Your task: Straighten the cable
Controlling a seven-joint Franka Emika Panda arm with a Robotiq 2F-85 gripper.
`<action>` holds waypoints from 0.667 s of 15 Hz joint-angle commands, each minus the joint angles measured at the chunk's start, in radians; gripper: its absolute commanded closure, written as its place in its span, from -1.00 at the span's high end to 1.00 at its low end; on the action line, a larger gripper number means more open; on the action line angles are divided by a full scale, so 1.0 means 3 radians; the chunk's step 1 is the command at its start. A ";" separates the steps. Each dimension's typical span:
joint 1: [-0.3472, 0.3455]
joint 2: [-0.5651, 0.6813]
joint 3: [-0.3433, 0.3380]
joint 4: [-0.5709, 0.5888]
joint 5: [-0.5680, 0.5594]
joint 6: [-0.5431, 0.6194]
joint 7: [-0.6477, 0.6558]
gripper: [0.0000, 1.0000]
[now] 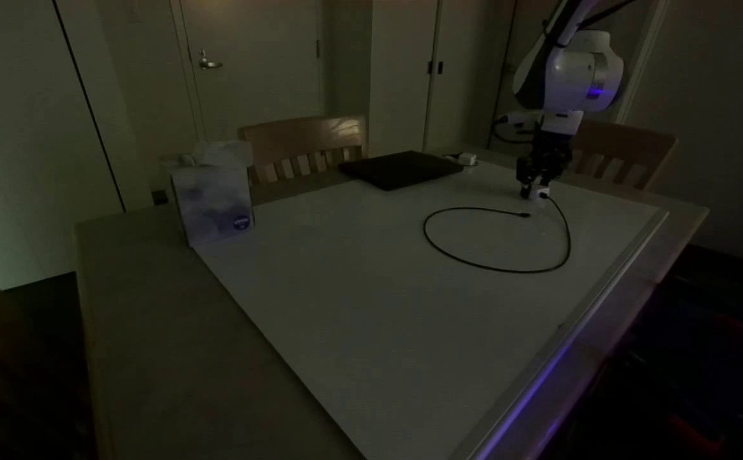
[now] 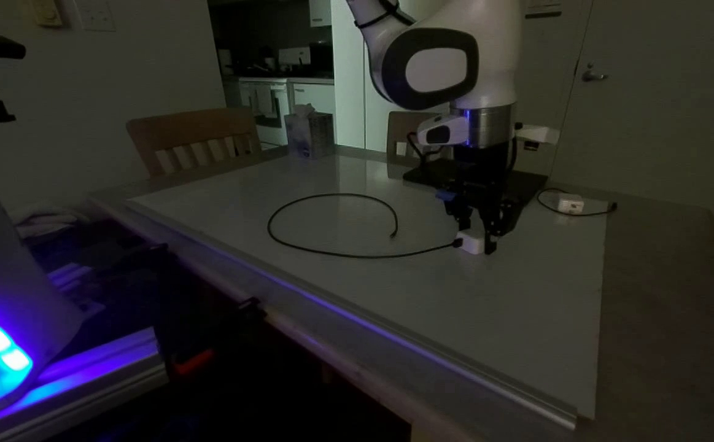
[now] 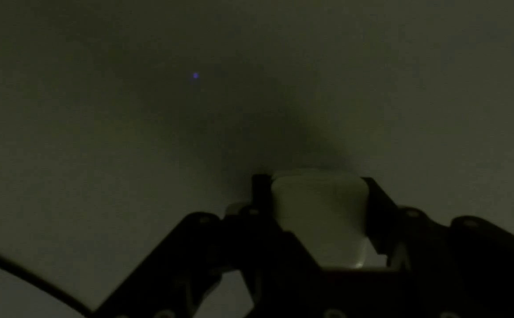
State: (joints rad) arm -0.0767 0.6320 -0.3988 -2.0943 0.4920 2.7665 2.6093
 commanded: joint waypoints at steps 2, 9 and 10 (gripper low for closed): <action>0.0365 0.0255 -0.0492 0.0026 0.1037 -0.0021 -0.0032 -0.46; 0.0611 0.0408 -0.0751 0.0063 0.1950 -0.0134 -0.0033 0.52; 0.0626 0.0415 -0.0768 0.0067 0.1982 -0.0152 -0.0031 0.52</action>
State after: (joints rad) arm 0.0923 0.7176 -0.6102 -2.0940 1.0338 2.7514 2.6000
